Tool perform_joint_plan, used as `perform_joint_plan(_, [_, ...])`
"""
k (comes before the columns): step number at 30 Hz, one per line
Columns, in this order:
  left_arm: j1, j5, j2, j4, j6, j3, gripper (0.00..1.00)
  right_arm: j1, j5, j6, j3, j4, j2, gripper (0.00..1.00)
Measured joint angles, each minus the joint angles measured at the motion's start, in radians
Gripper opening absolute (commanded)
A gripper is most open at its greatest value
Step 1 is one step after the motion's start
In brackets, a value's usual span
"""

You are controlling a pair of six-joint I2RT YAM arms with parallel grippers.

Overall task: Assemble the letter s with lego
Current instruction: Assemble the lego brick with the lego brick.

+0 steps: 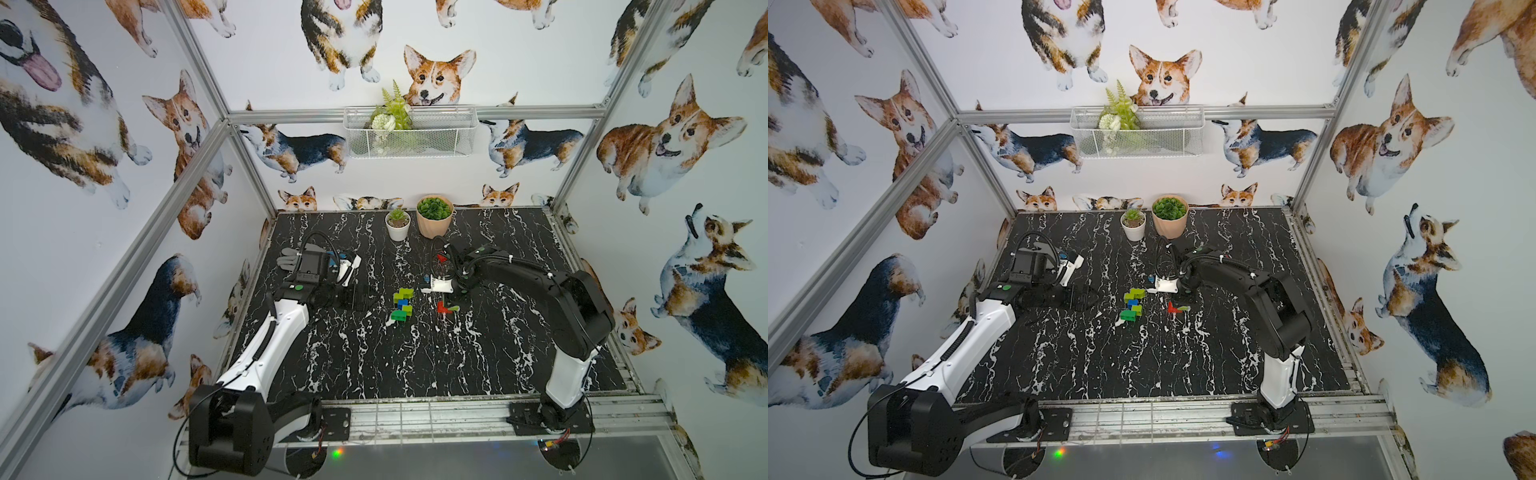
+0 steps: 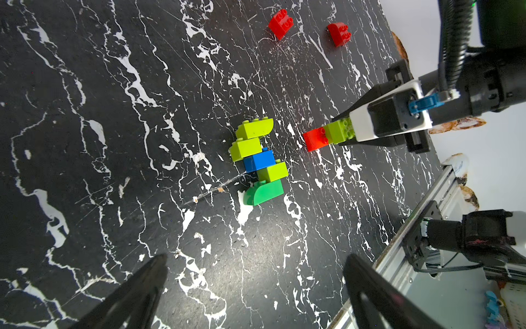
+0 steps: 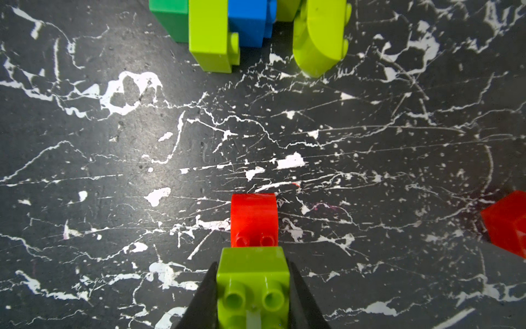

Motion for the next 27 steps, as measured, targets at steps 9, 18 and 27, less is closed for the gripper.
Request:
perform_joint_plan(9, [0.0, 0.0, 0.0, 0.0, 0.0, 0.0, 1.0, 0.006, 0.004, 0.0, 0.001, -0.001, 0.0, 0.17])
perform_joint_plan(18, [0.0, 0.001, 0.0, 0.0, 0.0, -0.001, 1.0, 0.013, 0.023, -0.002, 0.0, -0.005, -0.004, 0.17])
perform_joint_plan(27, [0.0, 0.001, 0.001, 0.0, 0.0, -0.001, 1.0, 0.015, 0.026, 0.0, -0.019, 0.008, -0.014, 0.17])
